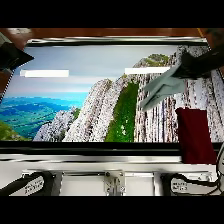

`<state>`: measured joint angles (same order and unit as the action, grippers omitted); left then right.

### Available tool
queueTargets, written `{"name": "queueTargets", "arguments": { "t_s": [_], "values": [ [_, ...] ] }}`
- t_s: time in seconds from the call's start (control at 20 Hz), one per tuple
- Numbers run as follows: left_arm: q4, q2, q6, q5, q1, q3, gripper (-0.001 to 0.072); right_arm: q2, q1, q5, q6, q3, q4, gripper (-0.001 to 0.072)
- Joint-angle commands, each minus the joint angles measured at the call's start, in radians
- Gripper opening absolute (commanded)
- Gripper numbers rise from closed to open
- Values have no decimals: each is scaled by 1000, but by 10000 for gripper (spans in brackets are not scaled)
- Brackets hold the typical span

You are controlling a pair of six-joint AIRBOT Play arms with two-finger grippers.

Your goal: Fold the shirts.

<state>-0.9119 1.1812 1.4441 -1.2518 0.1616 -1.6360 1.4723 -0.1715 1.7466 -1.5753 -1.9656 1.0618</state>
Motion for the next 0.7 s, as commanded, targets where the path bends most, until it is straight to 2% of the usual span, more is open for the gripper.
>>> {"name": "queueTargets", "arguments": {
  "t_s": [0.0,0.35,0.65],
  "values": [
    [33,7,-22,1,-1,0,37,-49,-90,108,-66,-138,87,63],
    [33,8,-22,1,-15,0,37,-42,-146,53,5,-132,165,63],
    [33,8,-41,1,-25,0,36,-2,-151,-202,15,-130,146,63]
  ]
}}
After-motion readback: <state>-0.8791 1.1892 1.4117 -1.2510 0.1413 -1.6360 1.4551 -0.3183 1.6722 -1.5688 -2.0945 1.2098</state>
